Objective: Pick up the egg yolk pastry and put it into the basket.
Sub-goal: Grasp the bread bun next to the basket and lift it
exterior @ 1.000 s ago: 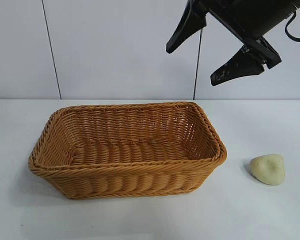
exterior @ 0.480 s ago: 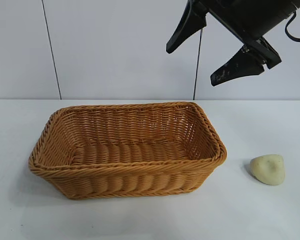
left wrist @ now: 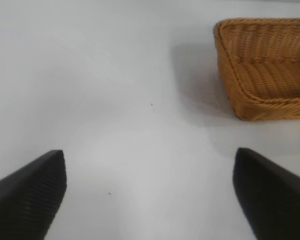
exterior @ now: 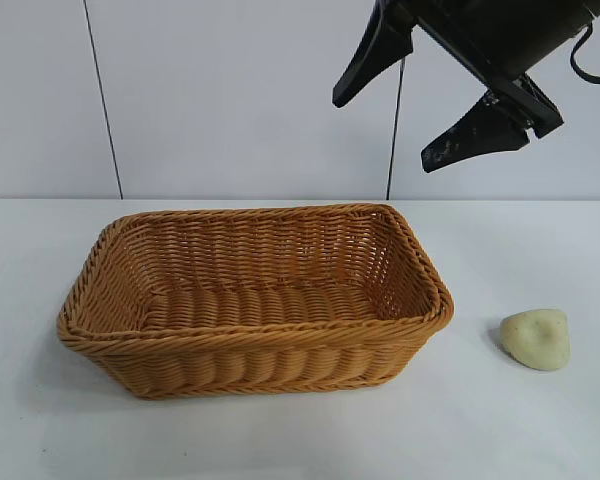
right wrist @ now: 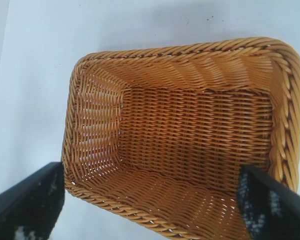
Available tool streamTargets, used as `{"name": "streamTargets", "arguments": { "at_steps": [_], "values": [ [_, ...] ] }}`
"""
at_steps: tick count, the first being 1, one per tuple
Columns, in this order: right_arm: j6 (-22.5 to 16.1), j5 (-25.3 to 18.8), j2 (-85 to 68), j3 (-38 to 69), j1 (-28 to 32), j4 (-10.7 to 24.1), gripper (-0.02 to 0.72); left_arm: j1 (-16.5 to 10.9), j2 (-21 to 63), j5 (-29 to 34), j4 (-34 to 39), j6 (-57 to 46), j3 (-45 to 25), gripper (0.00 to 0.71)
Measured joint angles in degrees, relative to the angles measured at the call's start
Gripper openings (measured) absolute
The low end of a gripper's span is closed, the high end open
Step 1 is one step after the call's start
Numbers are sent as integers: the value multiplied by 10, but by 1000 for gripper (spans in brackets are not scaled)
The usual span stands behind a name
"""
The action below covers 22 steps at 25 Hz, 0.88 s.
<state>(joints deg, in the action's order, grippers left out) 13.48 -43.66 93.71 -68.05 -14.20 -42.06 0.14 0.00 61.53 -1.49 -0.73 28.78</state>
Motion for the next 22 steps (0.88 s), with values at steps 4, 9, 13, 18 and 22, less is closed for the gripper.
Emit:
{"name": "streamTargets", "arguments": {
  "at_steps": [4,9,13,18,22],
  "values": [
    [-1,0,0,-1,0,12,666,0,3,0,0,0,0,648],
    [-69,-33,1,-34,0,149,666,0,3,0,0,0,0,648],
    [-170,-99,2,-61,0,347,666,0,3,0,0,0,0,648],
    [-203,-139,15,-63,30,421,666,0,3,0,0,0,0,648],
    [-191,-134,53,-63,57,410,666,0,3,0,1,0,0,648]
  ]
}}
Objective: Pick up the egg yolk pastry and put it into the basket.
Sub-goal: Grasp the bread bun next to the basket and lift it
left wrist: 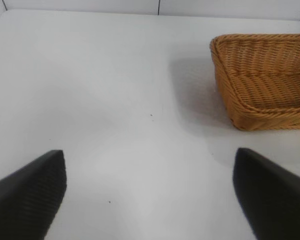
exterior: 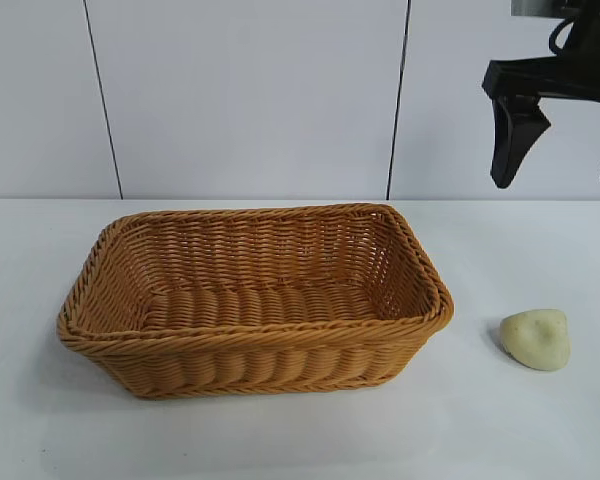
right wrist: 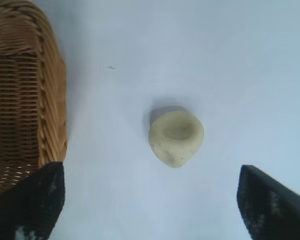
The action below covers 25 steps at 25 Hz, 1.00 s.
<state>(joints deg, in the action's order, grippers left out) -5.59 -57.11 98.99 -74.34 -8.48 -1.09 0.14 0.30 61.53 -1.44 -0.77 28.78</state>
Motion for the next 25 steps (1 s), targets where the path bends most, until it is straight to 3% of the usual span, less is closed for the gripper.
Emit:
{"name": "streamTargets", "arguments": {
  "at_steps": [8,15,18,21,25],
  "values": [
    [2,5,121,0,26,-2,666,0,0,0,0,0,0,648],
    [4,36,198,0,26,-31,666,0,0,0,0,0,0,648],
    [4,46,203,0,26,-31,634,0,0,0,0,-1,0,648],
    [4,46,203,-1,26,-31,504,0,0,0,0,-1,0,648],
    [16,43,203,-2,26,-31,224,0,0,0,0,-1,0,648]
  ]
}}
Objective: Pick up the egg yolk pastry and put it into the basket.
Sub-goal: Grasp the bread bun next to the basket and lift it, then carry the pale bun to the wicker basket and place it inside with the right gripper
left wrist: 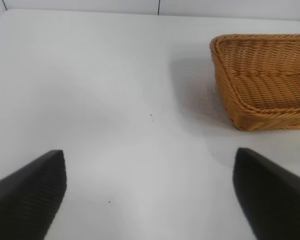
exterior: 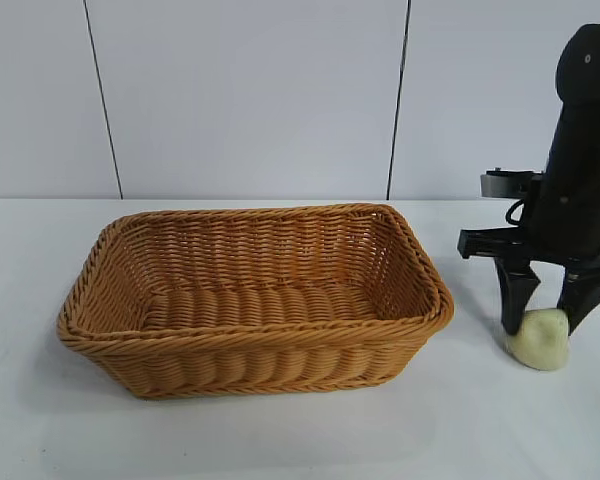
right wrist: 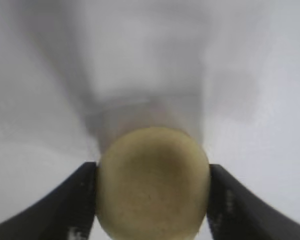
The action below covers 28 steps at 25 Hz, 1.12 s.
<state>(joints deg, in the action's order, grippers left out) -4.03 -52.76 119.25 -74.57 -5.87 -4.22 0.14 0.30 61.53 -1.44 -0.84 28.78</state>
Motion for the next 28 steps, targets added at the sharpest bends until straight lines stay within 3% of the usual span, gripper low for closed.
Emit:
{"name": "streamTargets", "arguments": {
  "at_steps": [2,5,8,14,18,23,28],
  "values": [
    [6,-2,-1,0,0,0,144,0,0,0,0,0,0,648],
    [14,-7,-18,-1,0,1,109,0,0,0,0,0,0,648],
    [15,-22,-58,-19,0,3,103,0,0,0,0,0,0,648],
    [15,-102,-108,-127,0,7,99,0,0,0,0,0,0,648],
    [15,-121,-108,-178,-4,-1,99,0,0,0,0,0,0,648],
    [12,-122,-108,-194,-58,-1,99,0,0,0,0,0,0,648],
    [-7,-111,-108,-194,-161,-6,99,0,0,0,0,0,0,648]
  ]
}}
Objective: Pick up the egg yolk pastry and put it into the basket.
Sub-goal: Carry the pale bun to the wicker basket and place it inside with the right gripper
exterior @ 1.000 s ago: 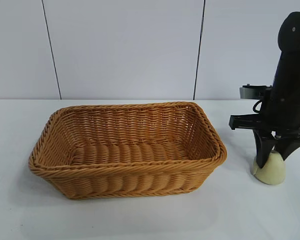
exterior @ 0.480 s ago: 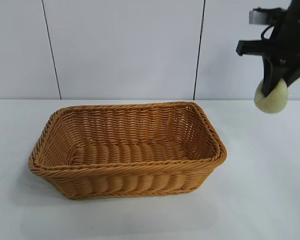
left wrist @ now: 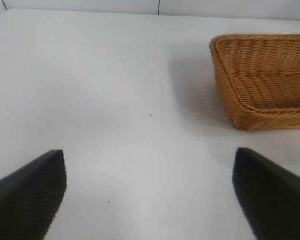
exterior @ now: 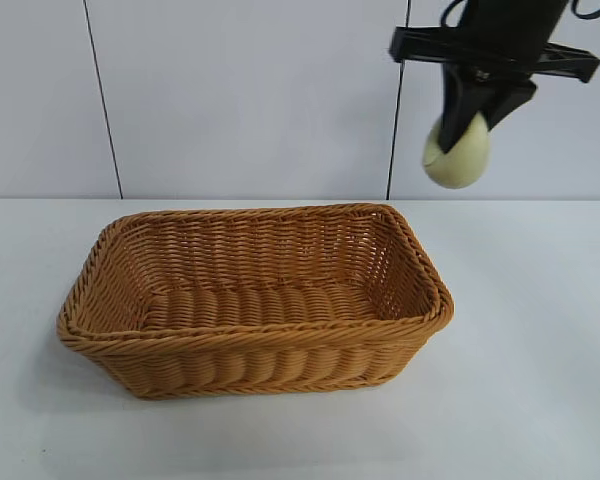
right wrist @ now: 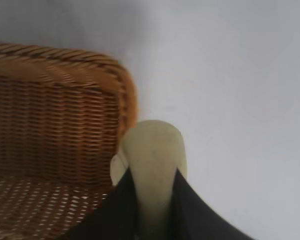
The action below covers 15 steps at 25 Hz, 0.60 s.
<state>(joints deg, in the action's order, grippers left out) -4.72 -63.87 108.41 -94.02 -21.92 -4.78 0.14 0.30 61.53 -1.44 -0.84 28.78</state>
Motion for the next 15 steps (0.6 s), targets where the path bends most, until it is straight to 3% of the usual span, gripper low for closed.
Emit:
{"name": "streamTargets", "arguments": {
  "at_steps": [7,15],
  "values": [
    [-33,69,38,-1,-117,-3,99,0,0,0,0,0,0,648],
    [-45,190,151,-1,-150,-2,99,0,0,0,0,0,0,648]
  ]
}}
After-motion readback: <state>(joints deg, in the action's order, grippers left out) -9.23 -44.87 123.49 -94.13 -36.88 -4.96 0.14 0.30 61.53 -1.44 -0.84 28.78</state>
